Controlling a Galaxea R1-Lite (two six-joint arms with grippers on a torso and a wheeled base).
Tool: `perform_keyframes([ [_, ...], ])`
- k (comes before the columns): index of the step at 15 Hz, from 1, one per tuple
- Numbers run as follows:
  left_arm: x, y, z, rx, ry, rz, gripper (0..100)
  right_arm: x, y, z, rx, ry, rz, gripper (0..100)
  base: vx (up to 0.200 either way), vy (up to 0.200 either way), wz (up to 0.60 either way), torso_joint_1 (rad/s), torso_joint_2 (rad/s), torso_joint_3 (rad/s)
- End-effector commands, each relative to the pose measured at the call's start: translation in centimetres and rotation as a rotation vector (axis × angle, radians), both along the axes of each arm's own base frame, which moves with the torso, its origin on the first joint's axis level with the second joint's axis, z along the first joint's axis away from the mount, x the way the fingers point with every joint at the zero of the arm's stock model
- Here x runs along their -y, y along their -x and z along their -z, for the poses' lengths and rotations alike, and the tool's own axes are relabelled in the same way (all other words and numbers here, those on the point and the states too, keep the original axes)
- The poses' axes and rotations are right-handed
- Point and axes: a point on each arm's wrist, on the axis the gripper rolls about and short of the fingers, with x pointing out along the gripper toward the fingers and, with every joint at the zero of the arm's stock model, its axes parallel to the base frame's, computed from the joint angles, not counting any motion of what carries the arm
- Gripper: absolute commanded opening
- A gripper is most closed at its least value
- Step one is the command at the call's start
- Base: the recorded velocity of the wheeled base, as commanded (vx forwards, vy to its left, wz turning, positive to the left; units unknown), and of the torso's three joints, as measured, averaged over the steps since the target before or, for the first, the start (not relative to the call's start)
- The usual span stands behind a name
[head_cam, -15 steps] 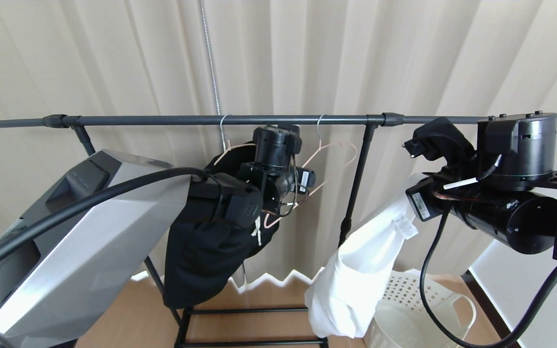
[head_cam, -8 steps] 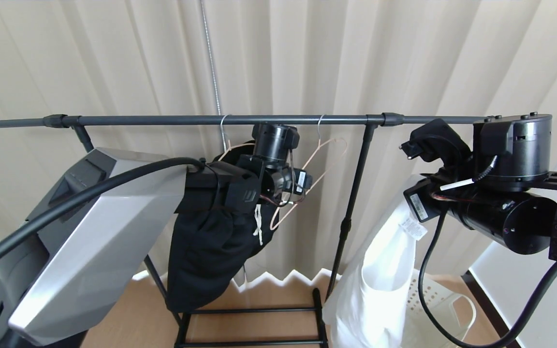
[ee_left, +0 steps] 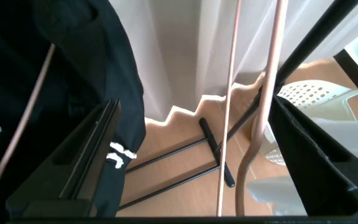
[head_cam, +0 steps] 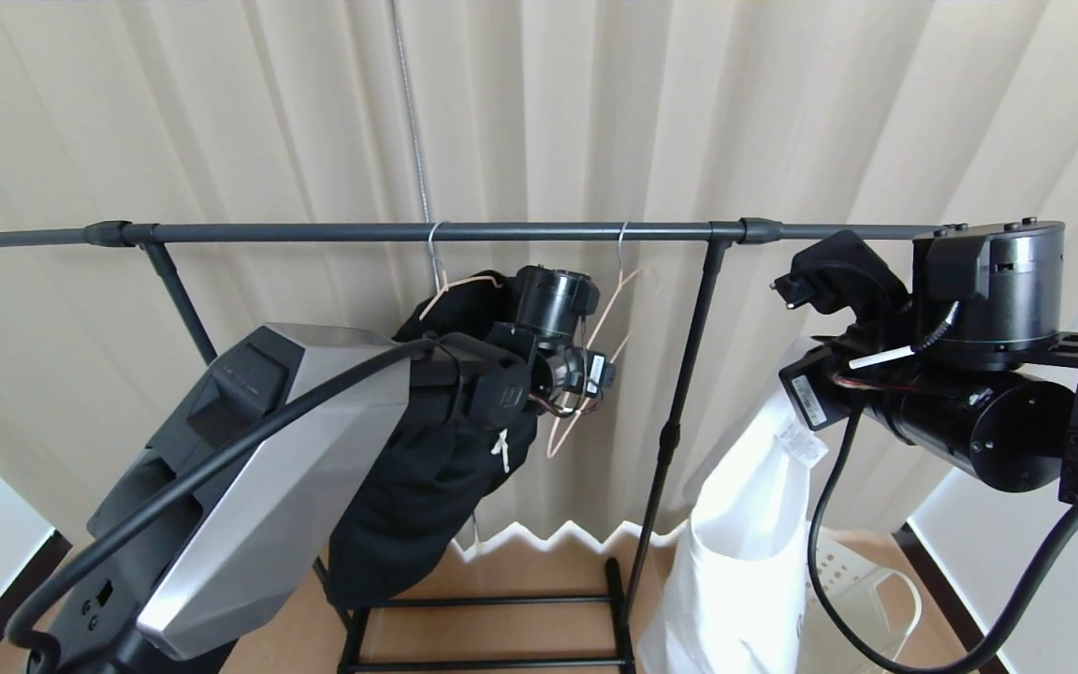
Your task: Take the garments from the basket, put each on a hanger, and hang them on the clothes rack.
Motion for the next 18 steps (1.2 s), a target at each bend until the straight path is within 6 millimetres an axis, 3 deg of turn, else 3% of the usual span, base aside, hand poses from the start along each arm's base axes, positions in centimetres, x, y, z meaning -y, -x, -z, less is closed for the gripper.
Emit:
perform_keyframes([
  [1, 0.31, -0.04, 0.80, -0.011, -0.007, 0.004, 100, 0.00, 0.01, 0.11, -0.003, 0.002, 0.000, 0, 0.000, 0.000, 0.00, 0.000, 0.00, 0.000],
  [6, 0.76, 0.03, 0.85, 0.007, 0.014, 0.008, 100, 0.02, 0.05, 0.11, -0.003, 0.002, 0.000, 0, 0.000, 0.000, 0.00, 0.000, 0.00, 0.000],
  [7, 0.71, -0.04, 0.93, 0.005, 0.013, 0.007, 0, 0.02, 0.05, 0.11, -0.003, 0.001, 0.000, 0, 0.000, 0.000, 0.00, 0.000, 0.00, 0.000],
  [18, 0.60, -0.03, 0.48, 0.007, 0.045, -0.005, 0, -0.02, -0.01, 0.15, -0.005, 0.003, 0.000, 0, 0.000, 0.000, 0.00, 0.000, 0.00, 0.000],
])
